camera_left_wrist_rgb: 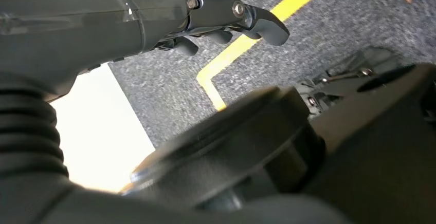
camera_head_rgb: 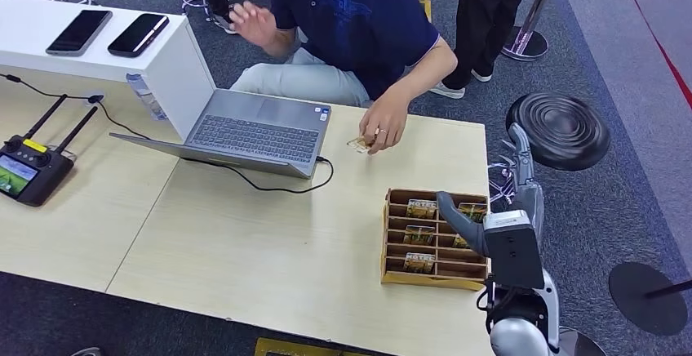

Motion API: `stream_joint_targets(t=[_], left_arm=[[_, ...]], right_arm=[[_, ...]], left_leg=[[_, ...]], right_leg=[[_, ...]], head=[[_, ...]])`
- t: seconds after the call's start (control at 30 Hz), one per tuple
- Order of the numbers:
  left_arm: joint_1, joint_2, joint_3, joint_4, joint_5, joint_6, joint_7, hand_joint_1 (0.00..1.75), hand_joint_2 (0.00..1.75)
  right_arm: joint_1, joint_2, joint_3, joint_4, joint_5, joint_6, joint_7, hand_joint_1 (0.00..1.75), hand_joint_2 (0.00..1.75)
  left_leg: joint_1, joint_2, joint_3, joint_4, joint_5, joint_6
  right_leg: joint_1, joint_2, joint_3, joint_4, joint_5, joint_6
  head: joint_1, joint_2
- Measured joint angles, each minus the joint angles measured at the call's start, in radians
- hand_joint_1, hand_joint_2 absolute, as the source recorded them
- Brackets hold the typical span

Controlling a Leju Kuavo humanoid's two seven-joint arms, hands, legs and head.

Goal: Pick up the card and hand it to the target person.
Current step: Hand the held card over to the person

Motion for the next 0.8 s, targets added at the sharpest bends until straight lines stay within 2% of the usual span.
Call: stream_joint_targets(t=[0.1, 0.23, 0.37, 0.57, 0.8], left_arm=[[0.004, 0.000, 0.000, 0.000, 0.005, 0.000, -0.020, 0.00, 0.00], [0.009, 0.002, 0.000, 0.000, 0.024, -0.001, -0.041, 0.00, 0.00], [0.014, 0.003, 0.001, 0.000, 0.036, -0.009, -0.043, 0.00, 0.00], [0.016, 0.004, 0.002, 0.000, 0.052, -0.019, -0.039, 0.00, 0.00], [0.016, 0.005, 0.002, 0.000, 0.052, -0.019, -0.045, 0.00, 0.00]], right_arm=[[0.027, -0.011, -0.024, 0.000, -0.160, 0.040, -0.036, 0.00, 1.75], [0.083, -0.052, -0.072, -0.001, -0.524, 0.234, -0.109, 0.00, 1.75], [0.143, -0.109, -0.127, -0.001, -0.734, 0.380, -0.148, 0.00, 1.75], [0.229, -0.192, -0.194, -0.002, -0.848, 0.454, -0.173, 0.00, 1.75], [0.278, -0.272, -0.229, -0.015, -0.830, 0.451, -0.130, 0.00, 1.75]], left_leg=[[0.000, 0.000, 0.000, 0.000, 0.000, 0.000], [0.000, 0.000, 0.000, 0.000, 0.000, 0.000], [0.000, 0.000, 0.000, 0.000, 0.000, 0.000], [0.000, 0.000, 0.000, 0.000, -0.001, 0.000], [0.000, 0.000, 0.000, 0.000, -0.001, 0.000]], right_leg=[[0.000, 0.000, 0.000, 0.000, 0.000, 0.000], [0.000, 0.000, 0.000, 0.000, 0.000, 0.000], [0.000, 0.000, 0.000, 0.000, 0.000, 0.000], [0.000, 0.000, -0.001, 0.000, 0.000, 0.000], [0.000, 0.001, 0.000, 0.000, 0.000, 0.000]], head=[[0.000, 0.000], [0.000, 0.000], [0.000, 0.000], [0.000, 0.000], [0.000, 0.000]])
